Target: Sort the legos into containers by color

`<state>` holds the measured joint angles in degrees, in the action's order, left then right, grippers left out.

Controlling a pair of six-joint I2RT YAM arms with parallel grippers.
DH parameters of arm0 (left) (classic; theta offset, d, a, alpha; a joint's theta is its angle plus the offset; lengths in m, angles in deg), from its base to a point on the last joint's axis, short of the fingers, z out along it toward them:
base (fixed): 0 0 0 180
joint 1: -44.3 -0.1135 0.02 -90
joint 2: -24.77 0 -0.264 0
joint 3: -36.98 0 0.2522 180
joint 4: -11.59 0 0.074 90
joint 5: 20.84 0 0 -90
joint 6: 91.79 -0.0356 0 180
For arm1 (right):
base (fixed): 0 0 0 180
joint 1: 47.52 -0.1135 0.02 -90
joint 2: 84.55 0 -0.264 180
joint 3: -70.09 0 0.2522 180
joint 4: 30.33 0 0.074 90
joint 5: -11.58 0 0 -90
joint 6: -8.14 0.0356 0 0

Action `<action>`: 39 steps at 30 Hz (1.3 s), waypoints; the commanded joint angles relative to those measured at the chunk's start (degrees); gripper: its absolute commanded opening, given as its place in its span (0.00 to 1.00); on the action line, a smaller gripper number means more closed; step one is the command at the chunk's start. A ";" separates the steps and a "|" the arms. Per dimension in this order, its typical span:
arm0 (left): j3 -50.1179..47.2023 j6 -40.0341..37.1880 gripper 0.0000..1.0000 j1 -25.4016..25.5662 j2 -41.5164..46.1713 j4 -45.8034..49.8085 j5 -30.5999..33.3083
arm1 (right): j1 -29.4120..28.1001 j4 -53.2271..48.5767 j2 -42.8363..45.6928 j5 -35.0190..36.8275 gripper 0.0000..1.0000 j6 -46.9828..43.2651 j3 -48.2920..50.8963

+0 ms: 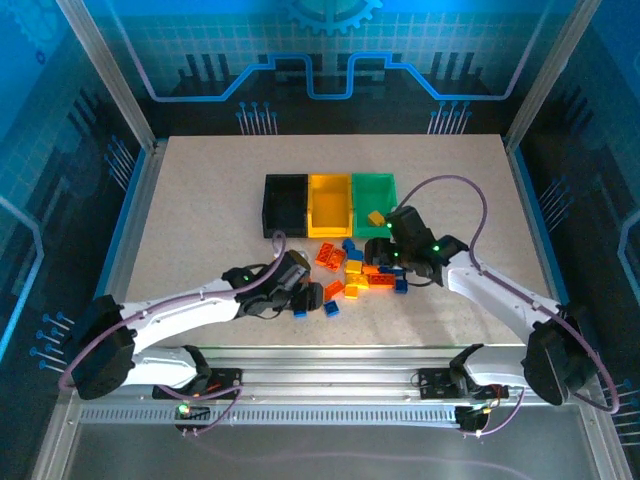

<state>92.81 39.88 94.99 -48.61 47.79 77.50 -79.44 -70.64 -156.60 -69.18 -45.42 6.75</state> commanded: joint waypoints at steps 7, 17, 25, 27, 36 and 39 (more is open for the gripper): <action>-2.93 4.17 0.71 4.40 -6.18 -1.54 6.14 | 0.84 2.81 3.13 0.70 0.68 1.02 2.05; -3.83 5.09 0.73 4.41 -11.02 -4.79 11.57 | 2.44 2.82 6.43 -0.01 0.69 0.82 3.19; -3.47 4.28 0.57 4.06 -14.14 -5.55 14.07 | 3.20 2.64 7.69 -0.96 0.69 0.55 3.50; -3.83 4.21 0.53 4.06 -13.78 -5.94 13.92 | 3.20 2.62 7.74 -0.93 0.69 0.52 3.70; -5.74 6.04 0.28 4.61 -7.93 -3.59 11.25 | 3.90 2.67 7.86 -1.12 0.70 0.54 3.44; -5.91 7.50 0.24 5.68 -2.69 -0.15 10.51 | 4.32 2.73 7.80 -1.47 0.70 0.77 3.44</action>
<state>87.23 45.35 99.67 -55.91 44.38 89.61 -75.96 -68.50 -149.78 -70.17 -45.24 9.79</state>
